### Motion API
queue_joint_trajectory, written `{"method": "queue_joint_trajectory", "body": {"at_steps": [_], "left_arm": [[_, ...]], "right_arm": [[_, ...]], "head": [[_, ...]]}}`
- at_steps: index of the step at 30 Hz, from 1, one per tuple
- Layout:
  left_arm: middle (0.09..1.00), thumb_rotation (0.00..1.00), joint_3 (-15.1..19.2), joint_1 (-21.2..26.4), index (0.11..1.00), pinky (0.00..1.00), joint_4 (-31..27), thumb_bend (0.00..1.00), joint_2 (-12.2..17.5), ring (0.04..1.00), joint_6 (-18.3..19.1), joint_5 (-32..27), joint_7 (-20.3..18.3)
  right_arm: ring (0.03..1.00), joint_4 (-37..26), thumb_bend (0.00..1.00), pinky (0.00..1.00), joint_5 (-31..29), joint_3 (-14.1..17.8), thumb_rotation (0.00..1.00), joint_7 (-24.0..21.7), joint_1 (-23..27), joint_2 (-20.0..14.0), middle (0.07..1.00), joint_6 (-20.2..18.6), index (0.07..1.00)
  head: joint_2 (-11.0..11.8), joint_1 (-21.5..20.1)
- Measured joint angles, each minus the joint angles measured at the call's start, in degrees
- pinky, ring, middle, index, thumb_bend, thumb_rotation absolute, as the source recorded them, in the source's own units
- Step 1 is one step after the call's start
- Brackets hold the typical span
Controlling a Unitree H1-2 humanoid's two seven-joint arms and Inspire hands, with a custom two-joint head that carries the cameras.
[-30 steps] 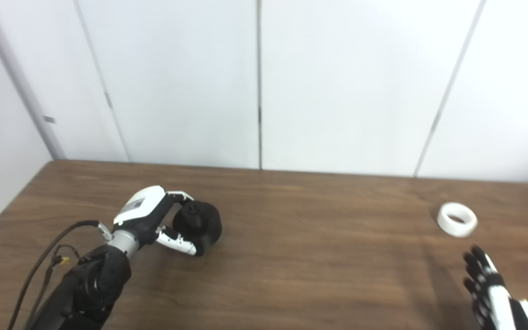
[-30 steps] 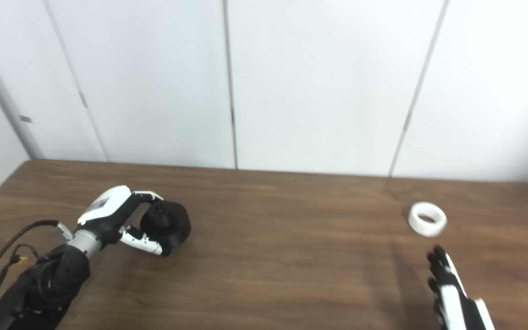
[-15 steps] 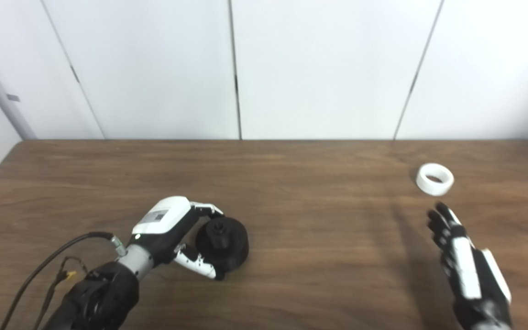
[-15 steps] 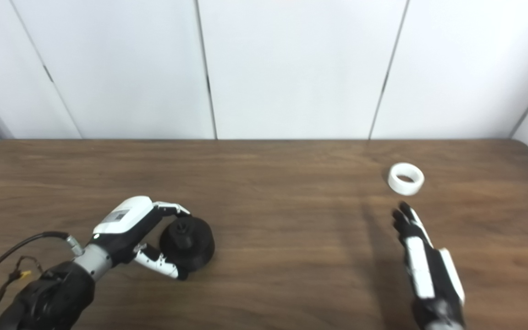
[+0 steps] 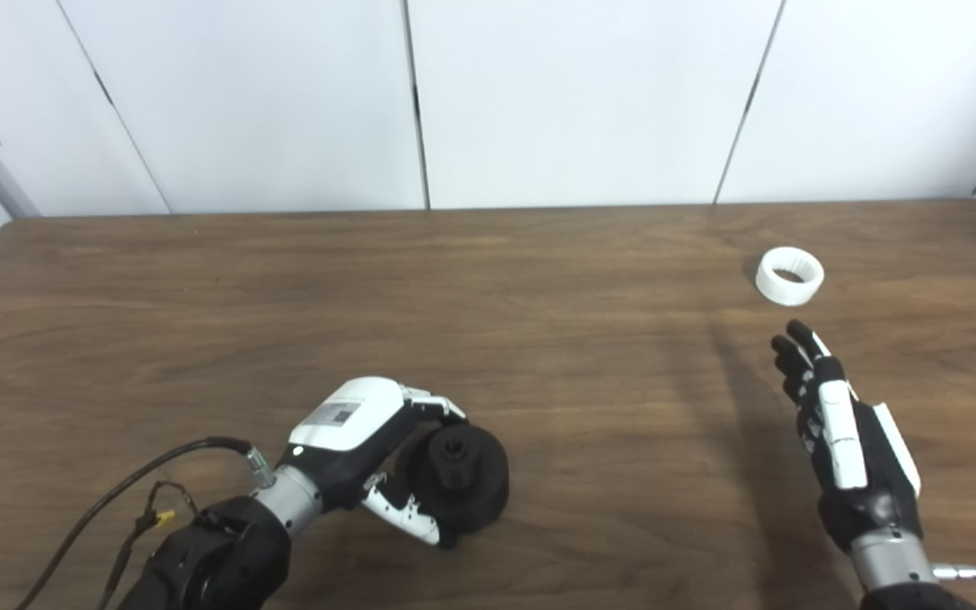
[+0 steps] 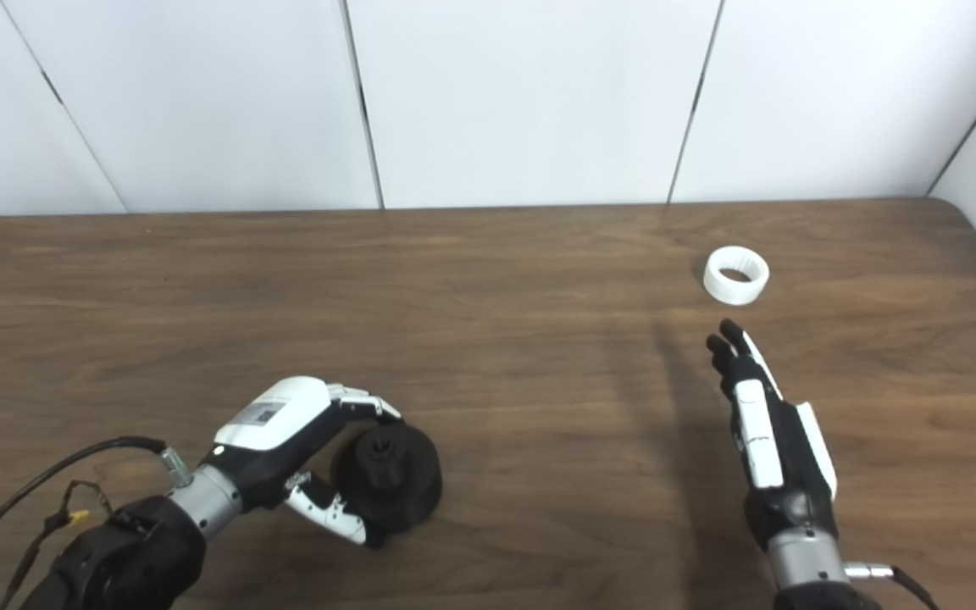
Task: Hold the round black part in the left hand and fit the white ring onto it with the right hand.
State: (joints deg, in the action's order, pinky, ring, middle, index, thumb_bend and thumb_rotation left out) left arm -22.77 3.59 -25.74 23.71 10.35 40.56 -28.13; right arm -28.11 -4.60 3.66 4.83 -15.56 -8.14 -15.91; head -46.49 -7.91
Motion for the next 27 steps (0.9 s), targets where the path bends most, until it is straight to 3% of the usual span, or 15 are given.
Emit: {"method": "queue_joint_trajectory", "body": {"at_steps": [10,18,27], "left_arm": [[0.769,0.05,-1.93,-1.86,0.482,0.92,-2.57,0.52,-1.52,0.852,-0.37,2.56,-3.01],[0.776,0.05,-2.58,-2.63,0.483,0.94,-2.80,0.52,-2.22,0.863,-1.81,4.00,-3.31],[0.764,0.05,-3.18,-3.50,0.482,0.93,-1.12,0.52,-2.55,0.853,-7.00,7.41,0.26]], "right_arm": [[0.964,-1.15,0.60,0.97,0.38,-0.24,1.00,0.20,0.31,-0.01,0.926,-1.54,0.939],[0.960,-1.21,0.62,0.97,1.28,-0.55,1.00,0.65,0.43,-0.01,0.924,-2.12,0.939],[0.961,-1.36,0.60,0.97,0.90,-0.56,1.00,0.70,0.45,0.00,0.929,-2.42,0.944]], "head": [[-1.67,-1.06],[-2.02,-1.41],[-1.32,-2.29]]}}
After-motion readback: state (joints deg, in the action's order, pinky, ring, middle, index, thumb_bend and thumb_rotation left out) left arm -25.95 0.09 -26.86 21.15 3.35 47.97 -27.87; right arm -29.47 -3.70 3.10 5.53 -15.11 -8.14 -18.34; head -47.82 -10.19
